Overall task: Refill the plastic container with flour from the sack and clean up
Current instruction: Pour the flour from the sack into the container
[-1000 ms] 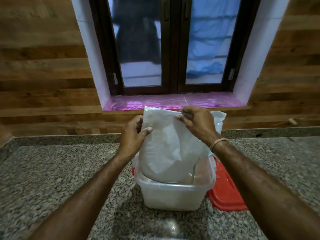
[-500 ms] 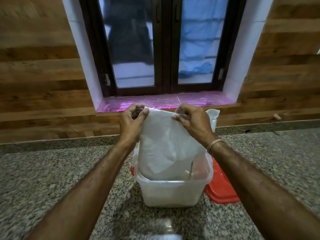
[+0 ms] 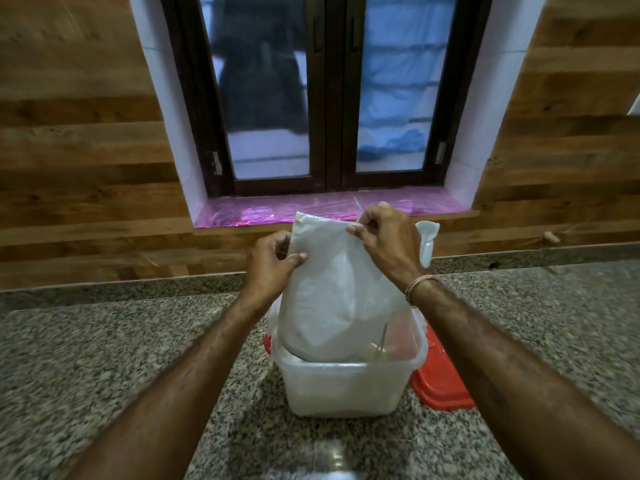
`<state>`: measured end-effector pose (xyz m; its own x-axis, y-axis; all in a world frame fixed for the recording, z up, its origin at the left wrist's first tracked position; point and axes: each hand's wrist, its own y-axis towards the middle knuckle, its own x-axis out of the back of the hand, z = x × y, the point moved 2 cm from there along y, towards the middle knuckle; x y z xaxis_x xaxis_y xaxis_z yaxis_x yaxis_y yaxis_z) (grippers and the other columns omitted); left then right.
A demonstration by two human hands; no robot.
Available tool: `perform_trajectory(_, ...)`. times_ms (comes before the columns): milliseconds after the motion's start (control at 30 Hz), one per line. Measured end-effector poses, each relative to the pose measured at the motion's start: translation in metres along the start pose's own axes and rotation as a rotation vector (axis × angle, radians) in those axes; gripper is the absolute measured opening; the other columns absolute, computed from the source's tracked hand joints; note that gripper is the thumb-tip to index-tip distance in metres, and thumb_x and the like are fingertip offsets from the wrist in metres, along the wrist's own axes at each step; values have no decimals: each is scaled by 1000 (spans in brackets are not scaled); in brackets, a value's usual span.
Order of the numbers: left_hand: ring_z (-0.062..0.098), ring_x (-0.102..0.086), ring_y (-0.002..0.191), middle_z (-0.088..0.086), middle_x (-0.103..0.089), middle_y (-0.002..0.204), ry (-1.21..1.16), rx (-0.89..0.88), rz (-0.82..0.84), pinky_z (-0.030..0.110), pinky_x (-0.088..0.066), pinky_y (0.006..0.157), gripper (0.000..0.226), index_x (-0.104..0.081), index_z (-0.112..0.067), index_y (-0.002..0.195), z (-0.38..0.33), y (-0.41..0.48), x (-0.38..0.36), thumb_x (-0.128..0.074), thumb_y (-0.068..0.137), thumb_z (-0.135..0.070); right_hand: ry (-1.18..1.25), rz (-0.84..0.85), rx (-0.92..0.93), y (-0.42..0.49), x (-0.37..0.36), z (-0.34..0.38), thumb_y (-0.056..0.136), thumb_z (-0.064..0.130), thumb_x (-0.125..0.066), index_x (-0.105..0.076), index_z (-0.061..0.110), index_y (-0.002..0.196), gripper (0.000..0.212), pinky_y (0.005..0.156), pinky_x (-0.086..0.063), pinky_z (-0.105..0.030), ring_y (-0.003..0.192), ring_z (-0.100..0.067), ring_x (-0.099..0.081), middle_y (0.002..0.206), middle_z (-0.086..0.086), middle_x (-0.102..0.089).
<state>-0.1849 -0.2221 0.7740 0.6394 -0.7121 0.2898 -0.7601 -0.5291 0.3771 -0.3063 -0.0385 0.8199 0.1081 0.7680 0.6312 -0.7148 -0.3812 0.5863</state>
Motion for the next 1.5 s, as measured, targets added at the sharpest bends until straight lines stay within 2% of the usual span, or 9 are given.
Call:
perform_trajectory(100,20,-66,77,8,-75,86,6,124,-110,57,-59,82,13,-70,-10,86,16,-3,-1,-80,82,-4,59,88,42,-3,1,2,86,41,-82,-64,27,75,25,61,-37,-28,68,-6,-50,74,11,-57)
perform_trajectory(300,6,-70,89,-7,-77,96,-153,6,-193,29,-60,76,7,-74,-29,99,-2,-3,1,-71,95,-24,55,95,52,-2,2,-4,85,40,-82,-69,22,76,24,62,-45,-33,71,-10,-52,78,7,-61)
perform_trajectory(500,9,-61,72,2,-71,77,-67,-8,-179,30,-50,71,6,-74,-13,84,-10,11,5,-76,88,-16,232,310,49,1,-3,-11,82,34,-86,-73,16,74,23,66,-53,-45,67,-12,-58,68,6,-65)
perform_trajectory(633,12,-59,72,8,-69,77,-72,-51,-49,31,-47,69,6,-75,-10,87,-18,7,-2,-76,90,-15,41,145,19,8,-4,-20,81,42,-85,-69,23,72,26,60,-42,-31,66,-8,-55,65,11,-59)
perform_trajectory(900,21,-55,89,-3,-65,92,935,-398,-81,37,-46,73,13,-69,-24,95,-53,8,-4,-74,85,-17,-31,89,258,-3,-11,-7,87,40,-81,-70,19,80,25,65,-53,-39,78,-21,-65,84,1,-67)
perform_trajectory(1033,25,-49,99,-2,-58,96,1057,-313,-114,41,-39,79,21,-63,-23,94,-55,7,-15,-65,78,-10,-101,57,438,-19,-16,-1,80,34,-87,-67,16,74,28,52,-49,-36,68,-22,-61,76,-1,-62)
perform_trajectory(1133,25,-49,100,-5,-57,97,1102,-334,-48,39,-37,78,18,-64,-25,93,-53,0,-23,-64,76,-19,-47,105,319,-4,-10,-23,85,35,-83,-70,18,79,22,59,-48,-37,77,-23,-65,82,0,-64)
perform_trajectory(1300,27,-56,89,-1,-58,87,996,-219,-218,38,-40,72,10,-62,-20,86,-42,-11,-21,-67,83,-12,34,184,490,-11,-16,-16,78,41,-87,-71,24,73,24,56,-41,-28,68,-21,-67,75,3,-66)
perform_trajectory(1500,18,-61,85,7,-63,99,251,96,-142,39,-57,79,42,-58,-12,113,-26,-38,-23,-78,80,2,26,108,328,5,-24,-37,88,44,-78,-69,20,81,27,59,-49,-35,77,-28,-71,85,0,-71)
